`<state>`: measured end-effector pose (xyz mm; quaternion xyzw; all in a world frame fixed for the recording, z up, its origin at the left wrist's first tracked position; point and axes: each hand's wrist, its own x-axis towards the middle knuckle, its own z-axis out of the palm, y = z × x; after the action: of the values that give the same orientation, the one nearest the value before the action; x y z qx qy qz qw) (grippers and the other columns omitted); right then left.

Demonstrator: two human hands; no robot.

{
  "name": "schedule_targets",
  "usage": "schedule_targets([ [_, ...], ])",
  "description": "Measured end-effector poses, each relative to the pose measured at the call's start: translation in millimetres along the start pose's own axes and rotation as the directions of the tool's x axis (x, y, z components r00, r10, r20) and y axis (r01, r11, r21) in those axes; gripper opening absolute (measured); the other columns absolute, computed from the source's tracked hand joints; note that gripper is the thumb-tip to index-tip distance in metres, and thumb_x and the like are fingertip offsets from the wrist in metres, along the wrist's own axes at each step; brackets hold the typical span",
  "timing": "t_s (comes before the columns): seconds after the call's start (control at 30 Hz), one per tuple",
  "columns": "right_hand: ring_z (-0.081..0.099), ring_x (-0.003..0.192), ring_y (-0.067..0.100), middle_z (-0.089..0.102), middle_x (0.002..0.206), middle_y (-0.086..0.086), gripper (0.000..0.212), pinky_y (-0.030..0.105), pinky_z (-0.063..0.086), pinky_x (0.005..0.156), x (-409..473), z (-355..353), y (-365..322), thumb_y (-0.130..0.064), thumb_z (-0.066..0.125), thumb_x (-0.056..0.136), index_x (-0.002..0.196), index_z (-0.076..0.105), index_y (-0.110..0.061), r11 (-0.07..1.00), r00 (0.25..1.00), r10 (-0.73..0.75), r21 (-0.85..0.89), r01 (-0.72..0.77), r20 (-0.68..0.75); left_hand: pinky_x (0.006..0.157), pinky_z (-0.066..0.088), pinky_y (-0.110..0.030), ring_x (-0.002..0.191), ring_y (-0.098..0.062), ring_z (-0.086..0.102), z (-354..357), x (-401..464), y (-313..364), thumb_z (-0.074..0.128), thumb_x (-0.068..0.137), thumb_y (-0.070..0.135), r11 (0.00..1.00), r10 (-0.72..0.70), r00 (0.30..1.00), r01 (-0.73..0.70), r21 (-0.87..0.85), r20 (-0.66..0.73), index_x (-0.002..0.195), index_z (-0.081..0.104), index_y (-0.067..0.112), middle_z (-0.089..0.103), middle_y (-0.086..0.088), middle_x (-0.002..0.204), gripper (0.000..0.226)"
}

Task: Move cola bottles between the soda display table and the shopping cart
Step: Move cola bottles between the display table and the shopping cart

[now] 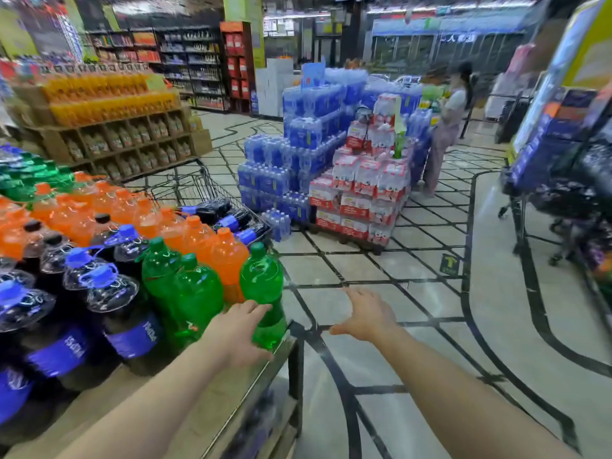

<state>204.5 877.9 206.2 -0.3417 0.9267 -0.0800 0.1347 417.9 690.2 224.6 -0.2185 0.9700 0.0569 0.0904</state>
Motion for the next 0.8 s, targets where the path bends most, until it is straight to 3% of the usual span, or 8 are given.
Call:
schedule_targets([
  [0.43,0.035,0.145,0.025,0.044,0.155,0.002,0.107,0.044,0.041,0.113,87,-75,179,-0.07,0.079,0.069,0.156,0.033,-0.028,0.994,1.0,-0.013,-0.106,0.013,0.006,0.106,0.049,-0.041,0.146,-0.022,0.044,-4,134,121,0.072,0.077,0.074,0.994,-0.111,0.993,0.111,0.023,0.032,0.165,0.024,0.031,0.036,0.003,0.161,0.109],
  [0.57,0.034,0.146,0.024,0.041,0.157,0.001,0.112,0.046,0.041,0.113,122,-85,203,-0.071,0.079,0.068,0.159,0.029,-0.028,0.995,1.0,-0.01,-0.098,0.012,0.021,0.105,0.049,-0.044,0.148,-0.023,0.041,-11,172,131,0.071,0.075,0.079,0.989,-0.147,0.988,0.146,0.021,0.043,0.165,0.022,0.032,0.034,0.003,0.163,0.112],
  [0.8,0.035,0.146,0.026,0.041,0.158,0.002,0.112,0.044,0.039,0.116,207,-96,204,-0.07,0.081,0.069,0.159,0.03,-0.027,0.996,0.998,-0.026,-0.084,0.03,0.053,0.105,0.05,-0.043,0.14,-0.024,0.046,-30,262,127,0.071,0.078,0.075,0.978,-0.201,0.978,0.203,-0.04,0.046,0.158,0.036,0.031,0.045,0.003,0.15,0.098],
])
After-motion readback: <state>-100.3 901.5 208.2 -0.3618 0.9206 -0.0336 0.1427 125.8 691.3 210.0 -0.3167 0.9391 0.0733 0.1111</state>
